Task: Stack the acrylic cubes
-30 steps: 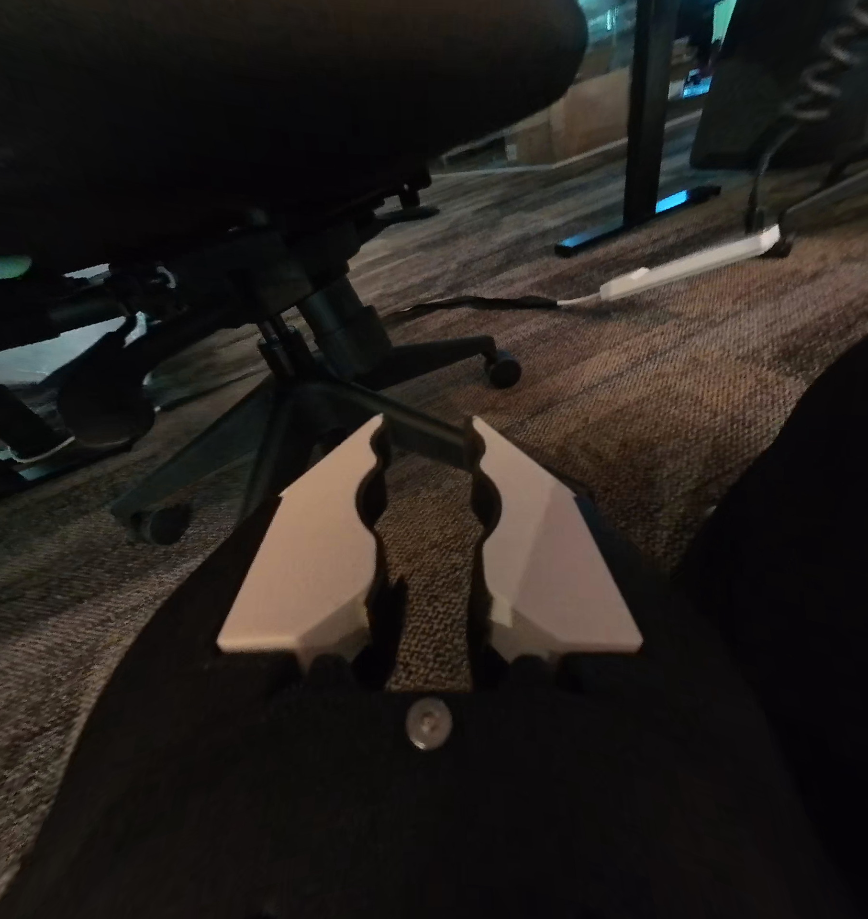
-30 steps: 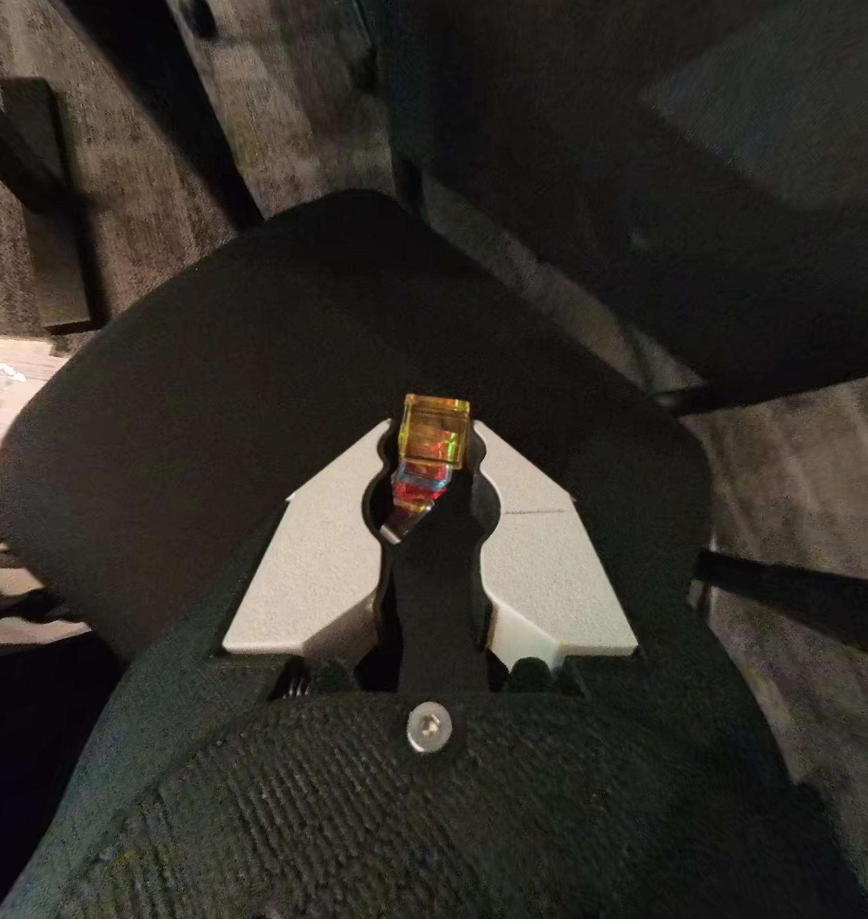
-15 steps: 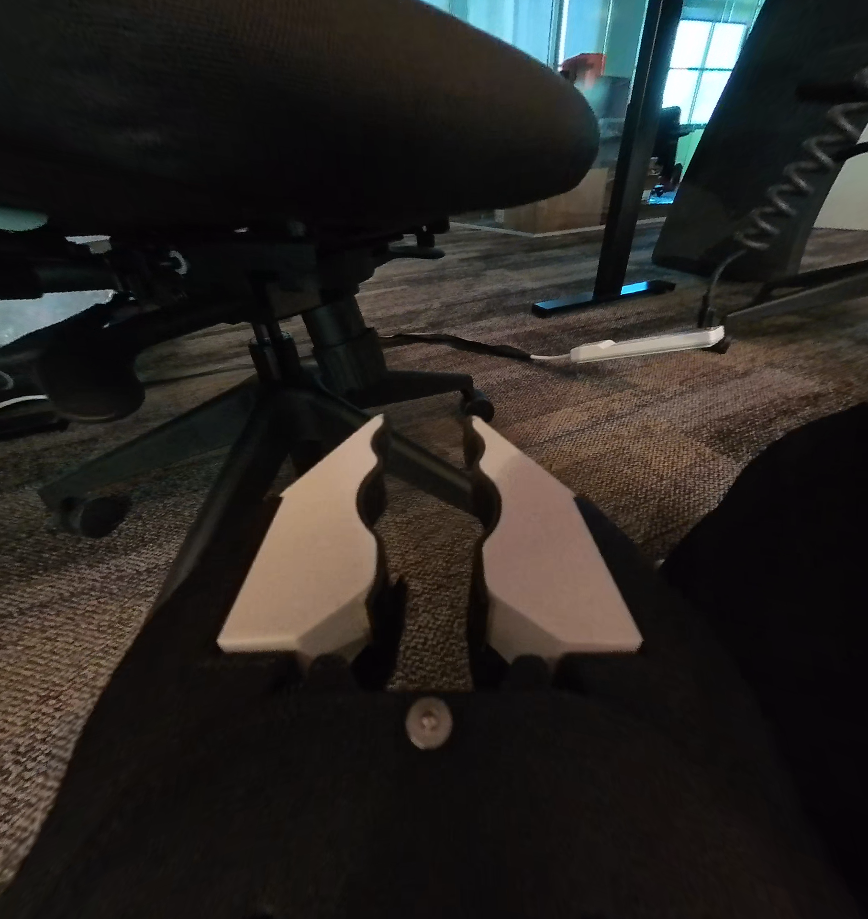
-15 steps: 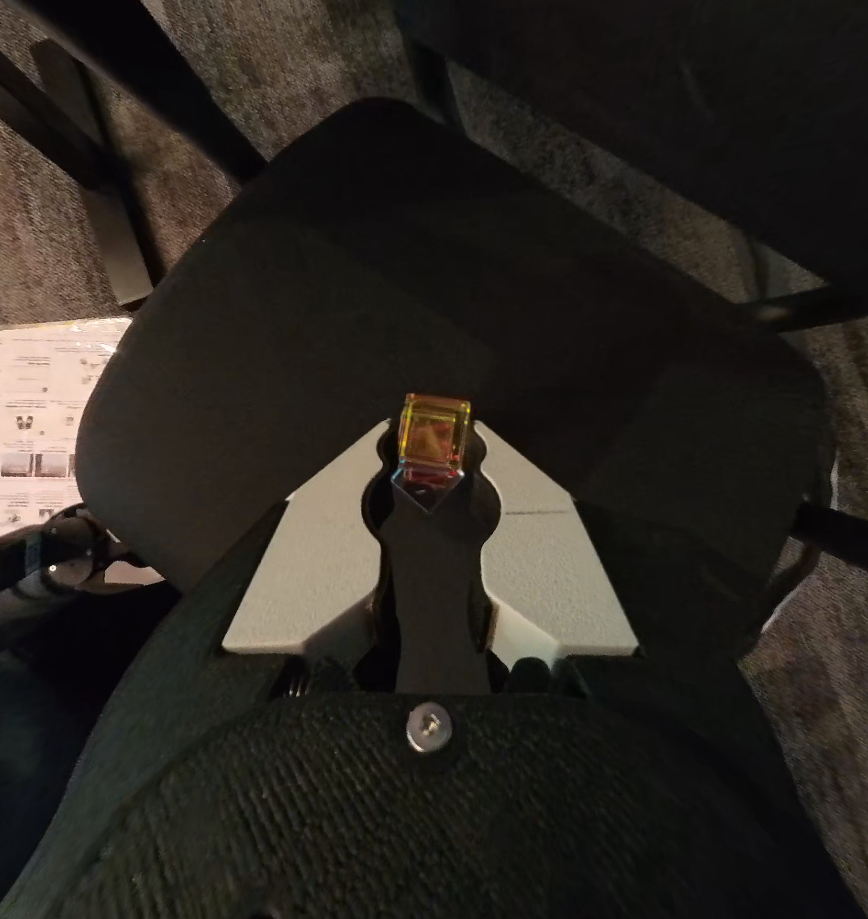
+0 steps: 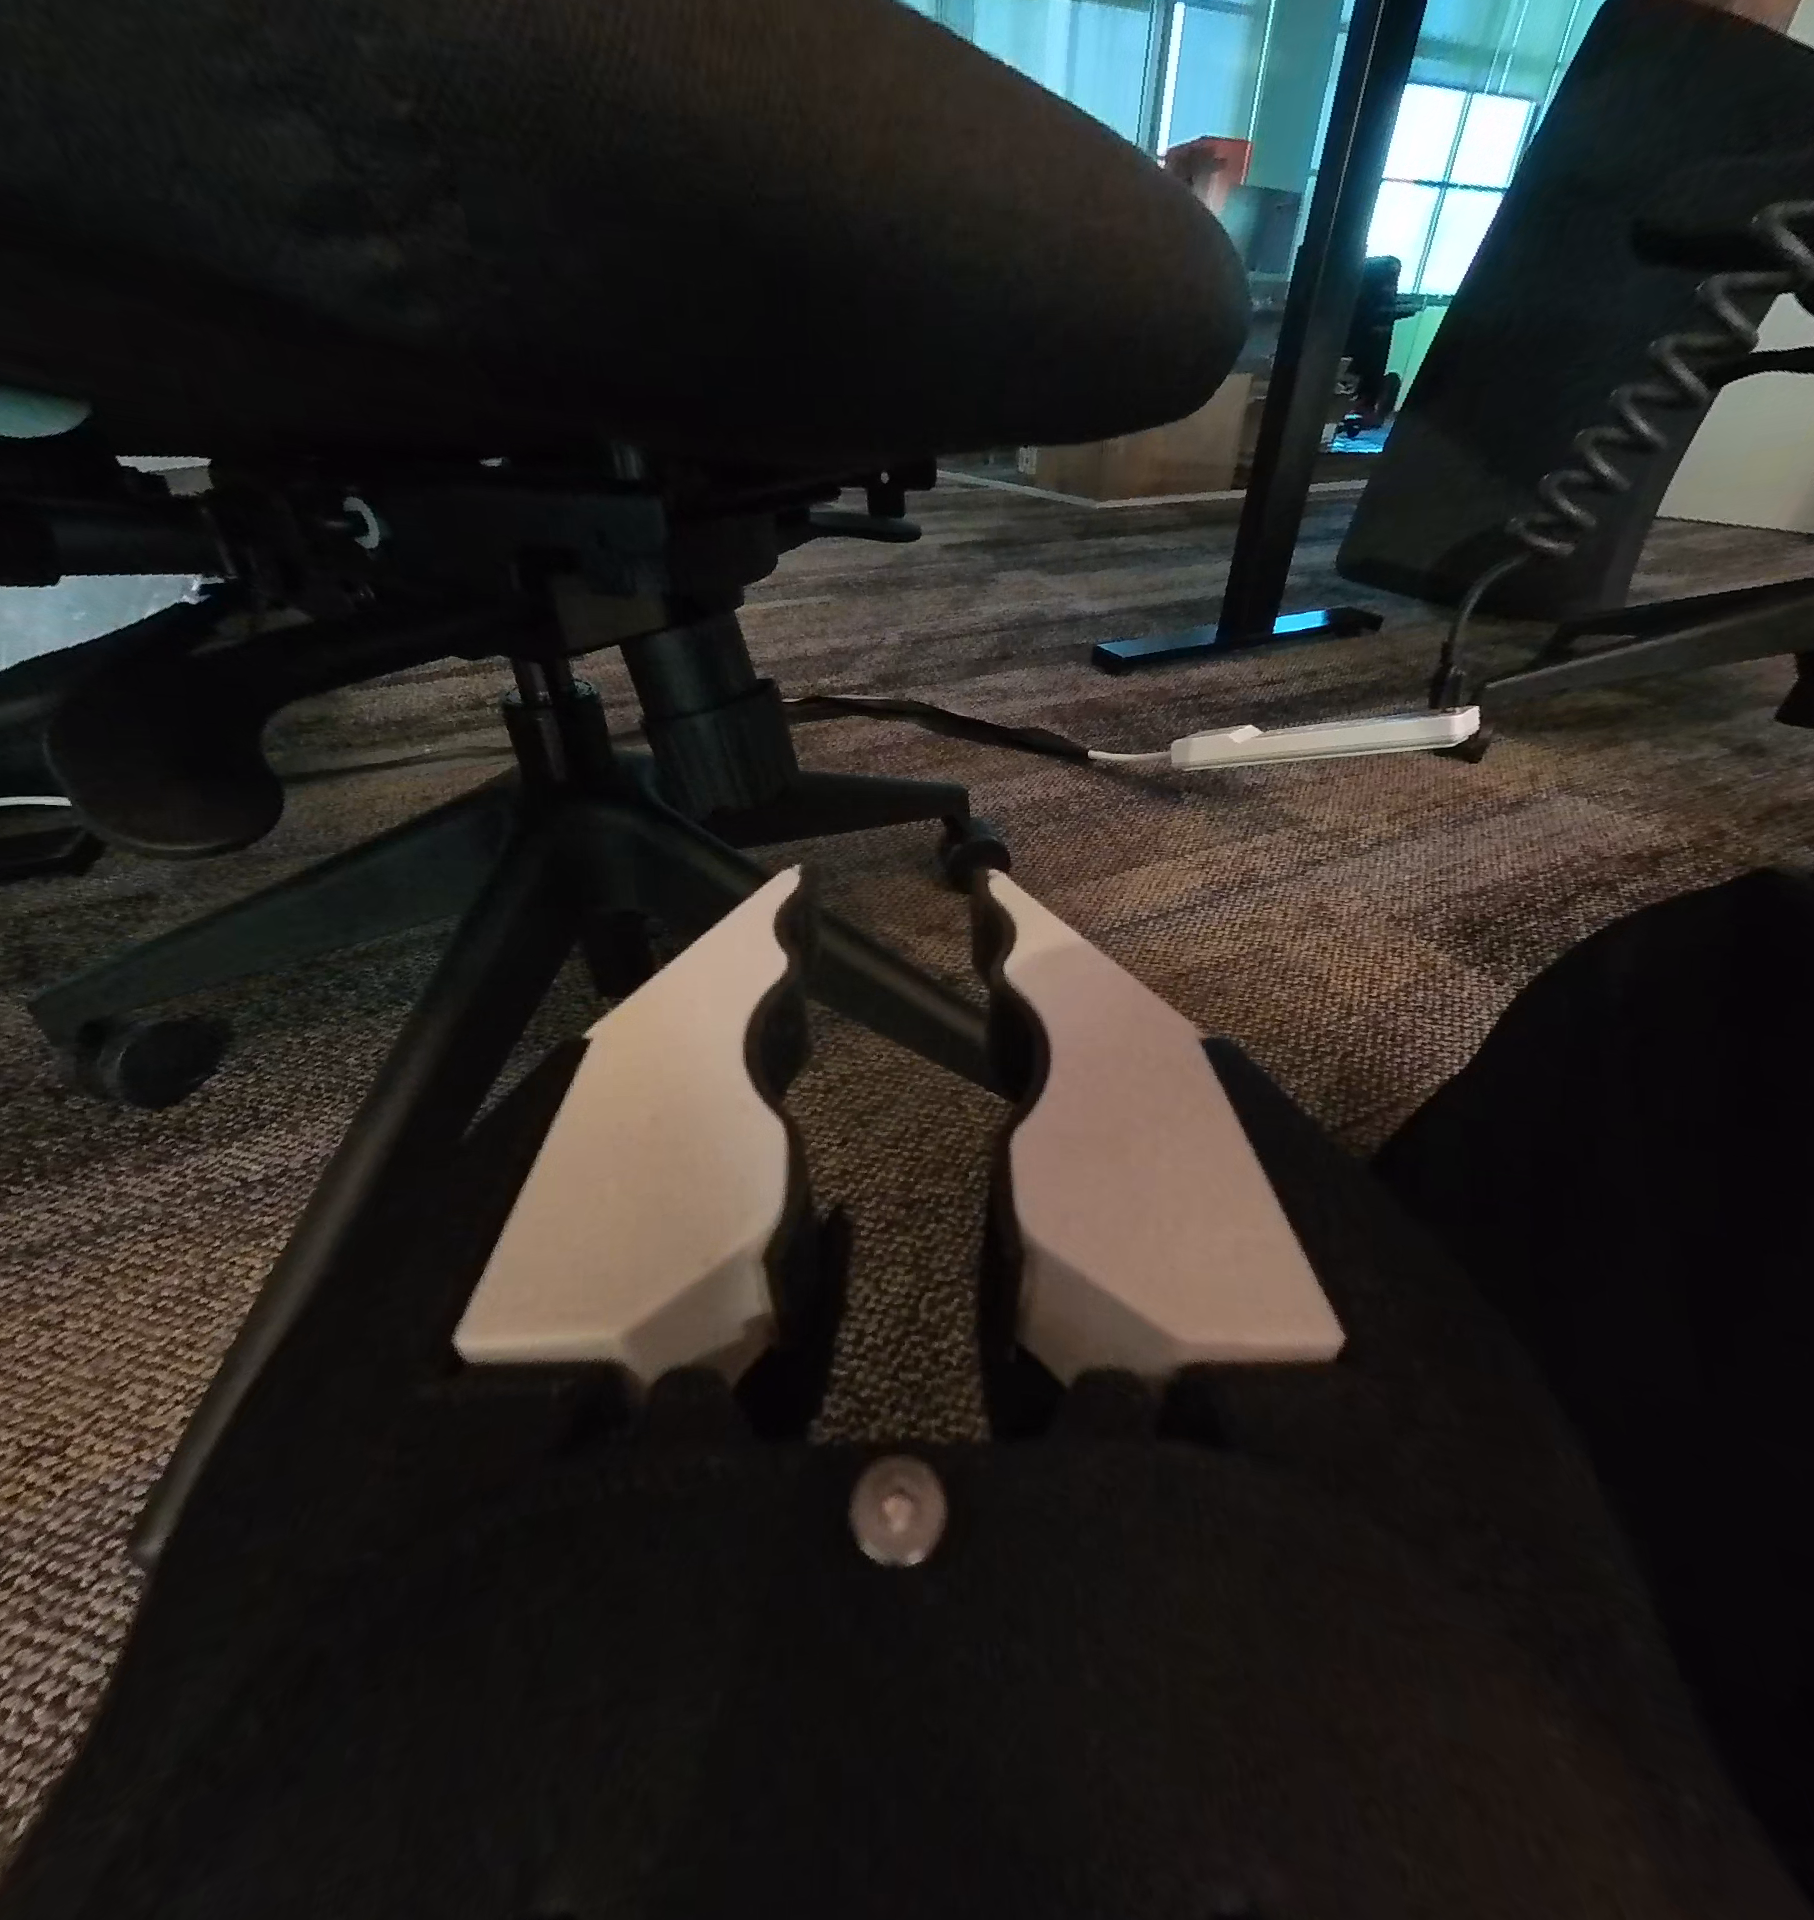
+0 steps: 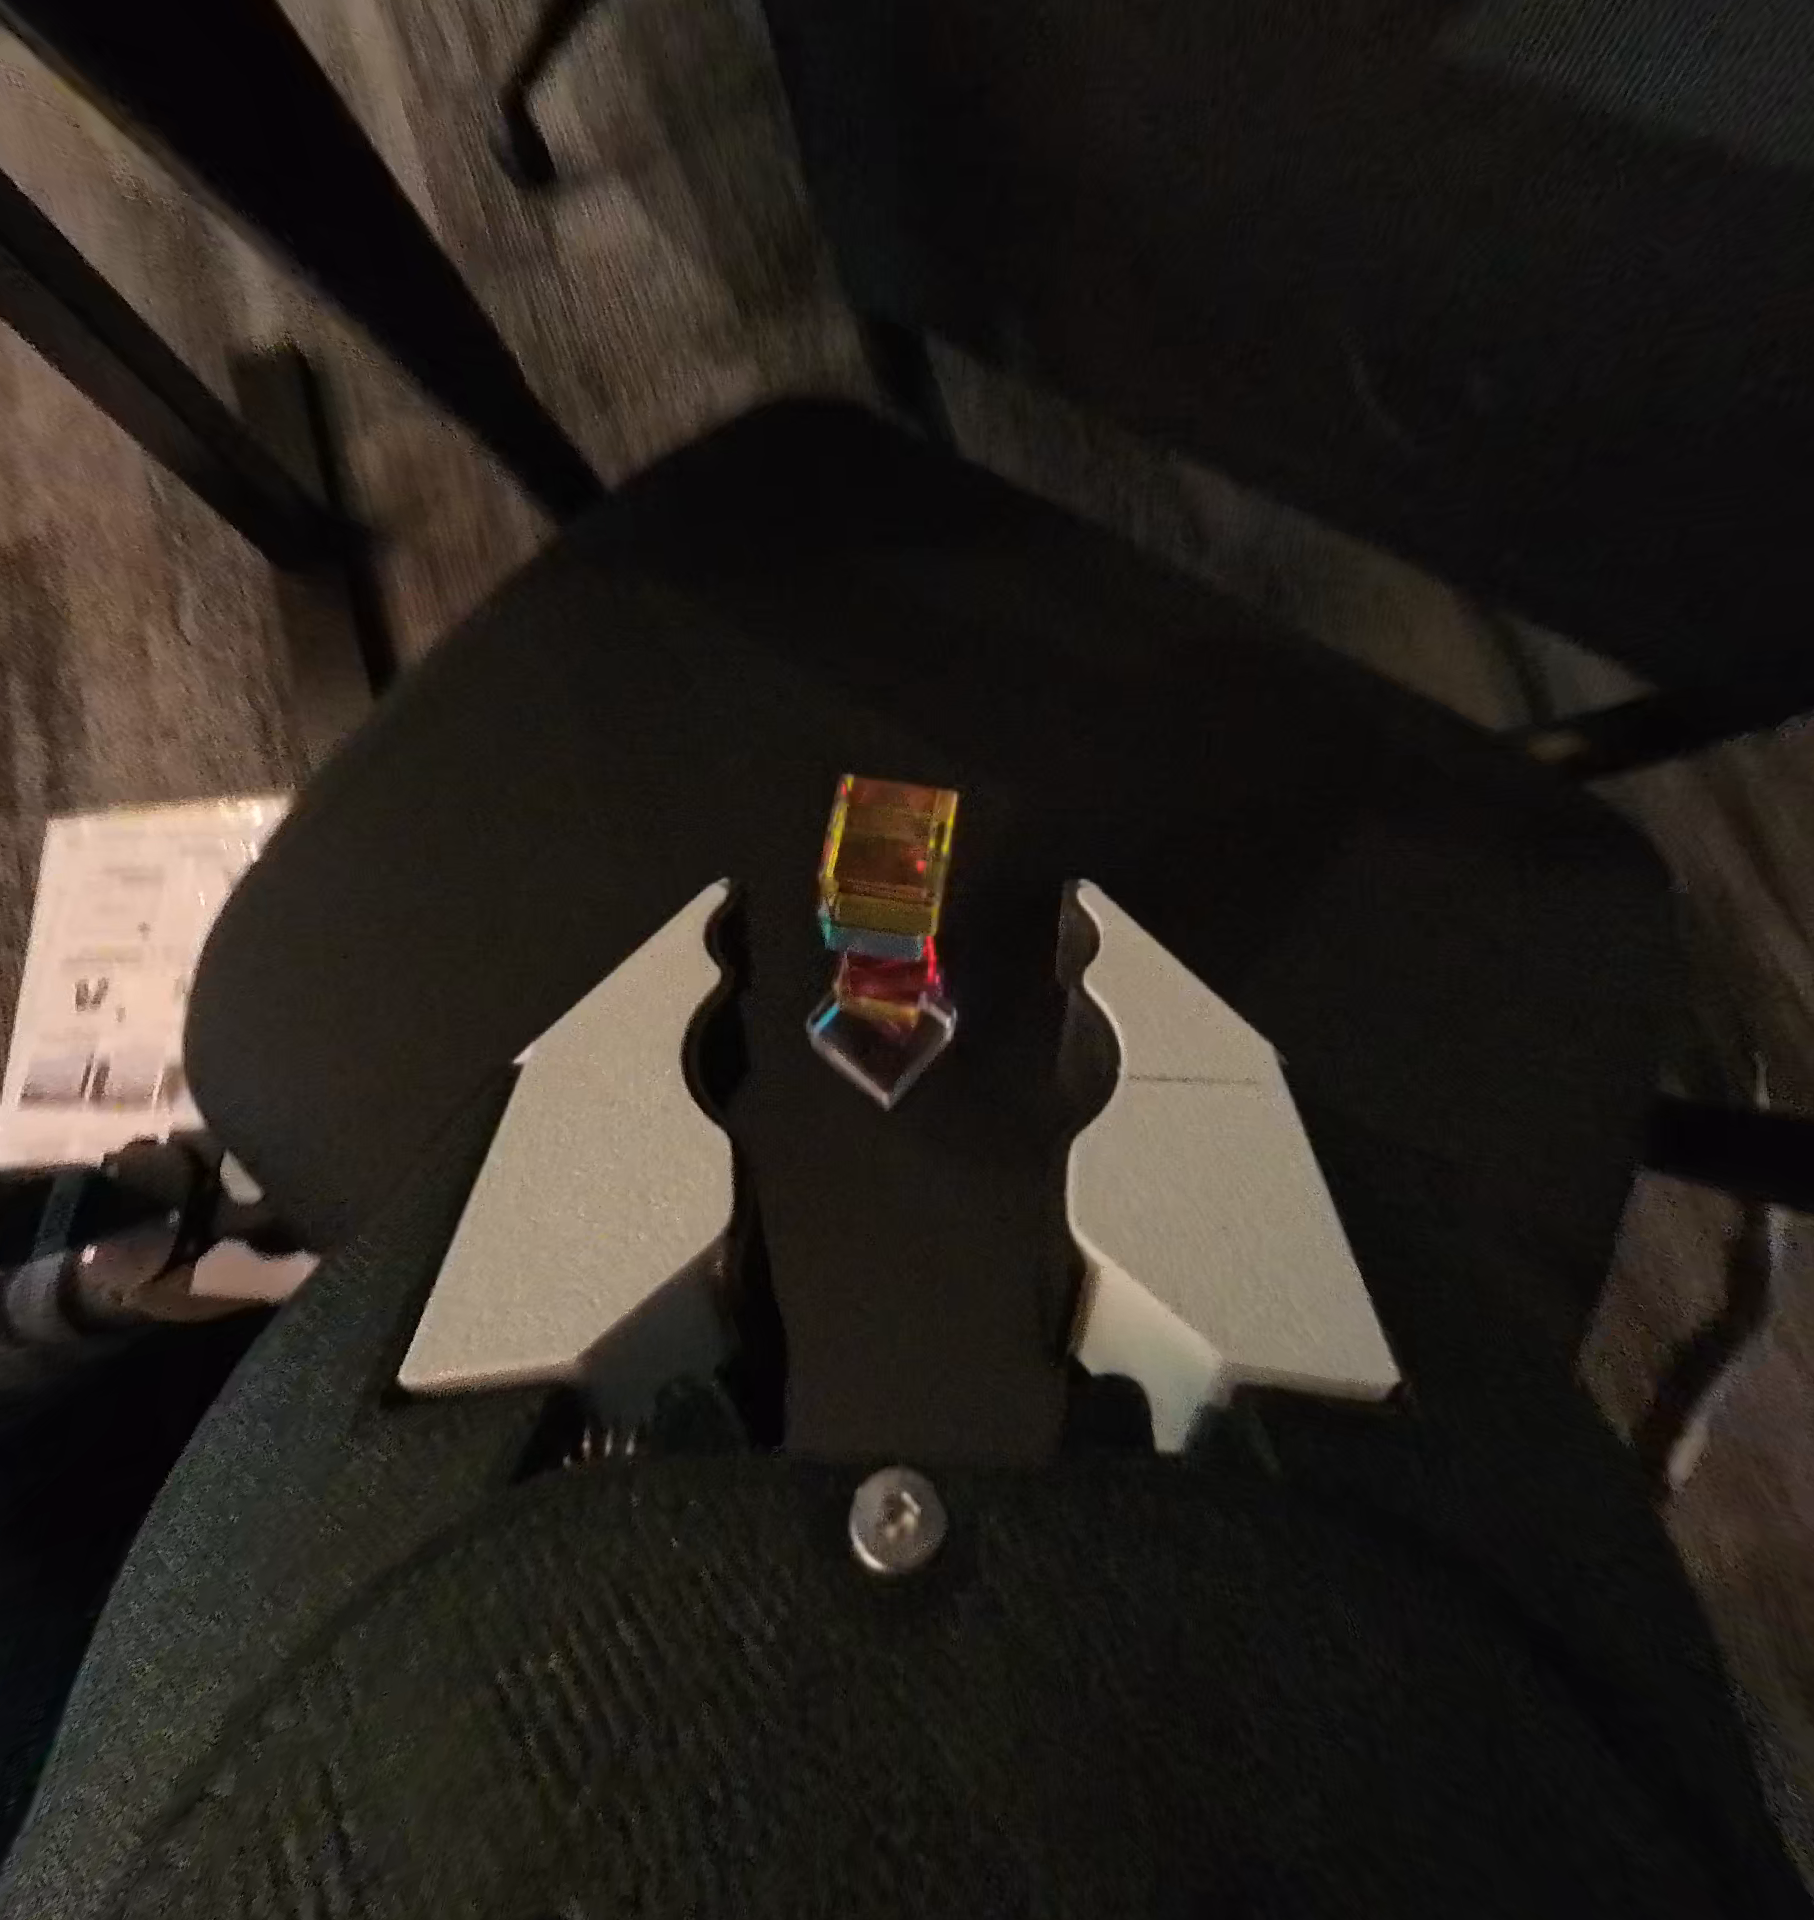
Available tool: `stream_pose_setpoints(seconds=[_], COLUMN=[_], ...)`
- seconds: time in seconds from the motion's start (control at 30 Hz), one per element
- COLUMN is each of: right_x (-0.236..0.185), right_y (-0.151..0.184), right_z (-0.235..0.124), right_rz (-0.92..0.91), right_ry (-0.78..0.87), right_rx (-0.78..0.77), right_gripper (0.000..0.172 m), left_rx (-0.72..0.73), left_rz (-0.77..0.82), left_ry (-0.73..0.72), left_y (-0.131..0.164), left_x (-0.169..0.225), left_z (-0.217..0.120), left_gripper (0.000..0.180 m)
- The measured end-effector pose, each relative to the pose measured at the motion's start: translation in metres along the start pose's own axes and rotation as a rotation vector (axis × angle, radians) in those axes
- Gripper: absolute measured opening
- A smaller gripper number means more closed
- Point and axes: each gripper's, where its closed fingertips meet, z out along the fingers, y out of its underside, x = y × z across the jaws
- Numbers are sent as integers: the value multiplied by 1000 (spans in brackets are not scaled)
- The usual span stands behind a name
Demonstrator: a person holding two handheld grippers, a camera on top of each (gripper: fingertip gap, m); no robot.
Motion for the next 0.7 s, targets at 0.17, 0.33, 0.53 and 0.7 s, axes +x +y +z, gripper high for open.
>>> stream_pose_setpoints(seconds=[0.17, 0.33, 0.53, 0.7], right_x=[40, 59, 59, 49], right_y=[12, 58, 57, 67], right_z=[-13, 38, 29, 58], right_rz=[35, 46, -5, -40], right_ry=[197, 244, 296, 195], right_rx=[389, 468, 697, 528], right_gripper=[17, 0, 0, 0], left_rx=[9, 11, 13, 0], left_rz=[-10, 12, 20, -11], left_ry=[3, -13, -45, -46], left_y=[-2, -3, -5, -4], left_x=[0, -1, -4, -6], left_z=[0, -1, -5, -1], left_gripper=[28, 27, 26, 26])
